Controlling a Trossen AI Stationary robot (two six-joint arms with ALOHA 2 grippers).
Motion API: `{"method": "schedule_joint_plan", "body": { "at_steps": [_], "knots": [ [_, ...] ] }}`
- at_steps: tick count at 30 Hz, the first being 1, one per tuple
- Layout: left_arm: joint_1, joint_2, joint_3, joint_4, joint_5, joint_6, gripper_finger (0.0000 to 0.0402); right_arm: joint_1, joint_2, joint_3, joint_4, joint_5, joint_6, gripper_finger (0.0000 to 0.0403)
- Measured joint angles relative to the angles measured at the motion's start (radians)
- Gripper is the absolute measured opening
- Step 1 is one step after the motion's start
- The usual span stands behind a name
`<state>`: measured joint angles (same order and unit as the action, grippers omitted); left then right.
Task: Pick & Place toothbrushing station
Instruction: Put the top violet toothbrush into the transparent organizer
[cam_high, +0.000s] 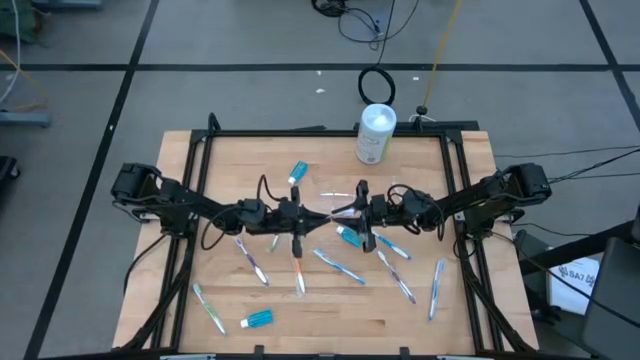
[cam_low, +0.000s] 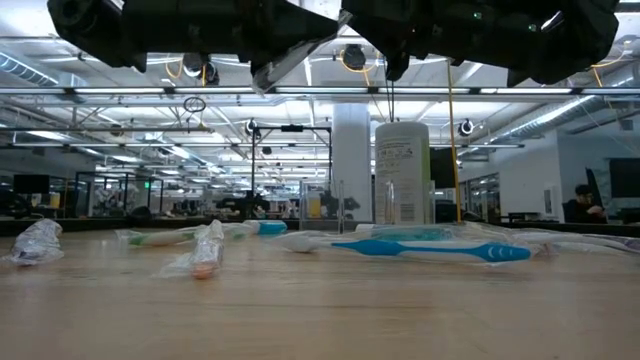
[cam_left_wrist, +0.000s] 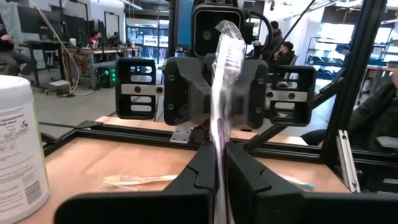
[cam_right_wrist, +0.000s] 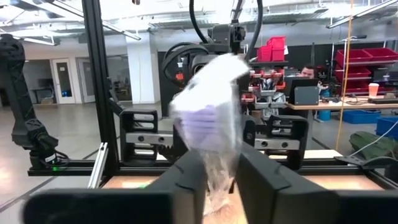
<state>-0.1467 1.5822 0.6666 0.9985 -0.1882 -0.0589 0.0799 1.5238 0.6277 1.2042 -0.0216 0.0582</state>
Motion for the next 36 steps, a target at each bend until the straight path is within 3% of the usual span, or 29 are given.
{"method": "schedule_joint_plan", "body": {
  "at_steps": [4,8,20,31,36],
  "knots": [
    [-0.001,0.0,0.0,-0.002,0.001,-0.002,0.0007,0.0,0.0,0.0,0.002,0.004,-0.003,0.0013],
    [-0.001,0.0,0.0,-0.002,0.001,-0.002,0.0014,0.0,0.0,0.0,0.002,0.004,-0.002,0.0021],
    [0.005,-0.005,0.0,-0.03,0.023,-0.076,0.009,-0.002,-0.001,0.0,-0.045,-0.005,0.005,0.0014],
    [0.025,-0.051,0.11,-0.478,0.031,-0.103,0.0158,-0.027,-0.181,-0.001,-0.482,-0.003,0.062,0.0013],
    [0.024,-0.046,0.163,-0.605,0.031,-0.106,0.0163,-0.027,-0.19,0.0,-0.529,-0.005,0.104,0.0013]
  ]
}}
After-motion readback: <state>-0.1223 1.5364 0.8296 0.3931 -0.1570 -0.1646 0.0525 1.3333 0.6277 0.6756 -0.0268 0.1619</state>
